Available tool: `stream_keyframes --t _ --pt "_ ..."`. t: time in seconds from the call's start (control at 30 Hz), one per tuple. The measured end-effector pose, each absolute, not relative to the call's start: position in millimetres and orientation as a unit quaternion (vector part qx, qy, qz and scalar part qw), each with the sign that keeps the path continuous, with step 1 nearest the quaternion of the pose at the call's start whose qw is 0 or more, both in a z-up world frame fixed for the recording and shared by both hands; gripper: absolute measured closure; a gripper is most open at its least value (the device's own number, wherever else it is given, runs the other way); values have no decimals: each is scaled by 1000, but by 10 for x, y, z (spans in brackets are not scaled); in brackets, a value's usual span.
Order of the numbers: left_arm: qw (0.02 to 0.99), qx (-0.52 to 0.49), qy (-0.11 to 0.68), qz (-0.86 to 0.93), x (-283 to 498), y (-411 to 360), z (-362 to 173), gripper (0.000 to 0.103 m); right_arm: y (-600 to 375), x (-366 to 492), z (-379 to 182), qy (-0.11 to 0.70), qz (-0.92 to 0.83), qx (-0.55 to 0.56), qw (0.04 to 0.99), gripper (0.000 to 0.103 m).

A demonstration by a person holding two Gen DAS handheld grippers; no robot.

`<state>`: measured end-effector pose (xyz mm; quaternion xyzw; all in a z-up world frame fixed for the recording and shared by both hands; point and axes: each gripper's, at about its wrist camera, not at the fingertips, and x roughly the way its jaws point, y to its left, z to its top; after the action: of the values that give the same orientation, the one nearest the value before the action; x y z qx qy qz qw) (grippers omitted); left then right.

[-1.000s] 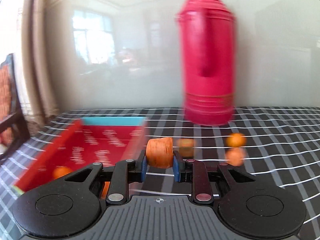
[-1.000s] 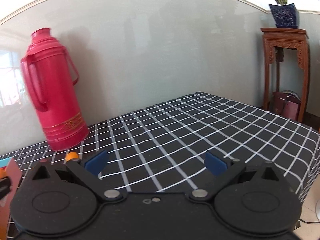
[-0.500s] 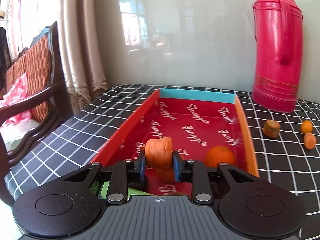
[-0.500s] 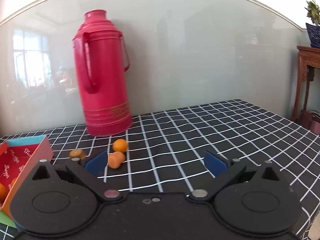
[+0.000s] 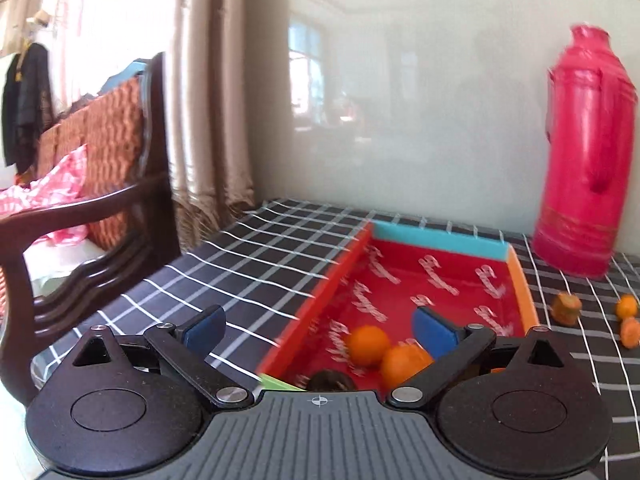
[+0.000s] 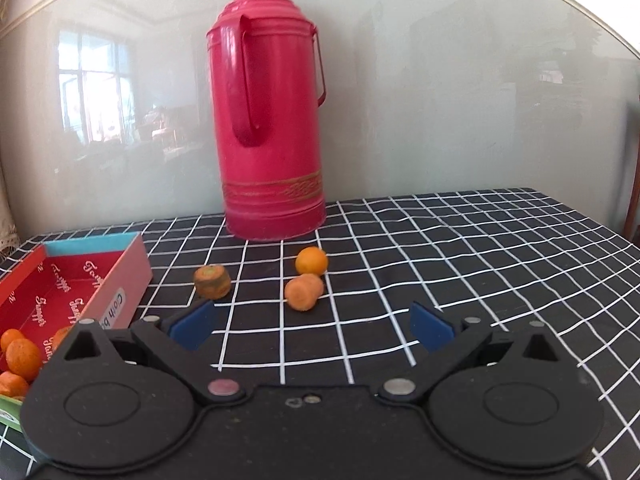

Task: Organize fruits
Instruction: 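Reach the right gripper to the other orange cylindrical piece and close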

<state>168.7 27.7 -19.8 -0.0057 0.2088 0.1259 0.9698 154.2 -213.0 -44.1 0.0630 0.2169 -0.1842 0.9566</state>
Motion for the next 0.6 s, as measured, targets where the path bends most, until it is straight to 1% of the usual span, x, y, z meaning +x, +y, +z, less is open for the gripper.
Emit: stream_keyframes --t 0.27,0.4,0.53,0.6 --pt "965 -30 207 156 1724 571 -186 3 -2182 1834 -548 244 -193 90 946 6" --pt "962 -38 209 169 1719 708 -205 1 -2159 1996 -585 254 -202 76 943 6" --pt "959 -44 208 186 1703 851 -216 1 -2175 2176 -640 272 -207 69 937 11" --pt "957 -48 209 195 1694 932 -224 0 -2198 2267 -676 283 -211 72 933 16"
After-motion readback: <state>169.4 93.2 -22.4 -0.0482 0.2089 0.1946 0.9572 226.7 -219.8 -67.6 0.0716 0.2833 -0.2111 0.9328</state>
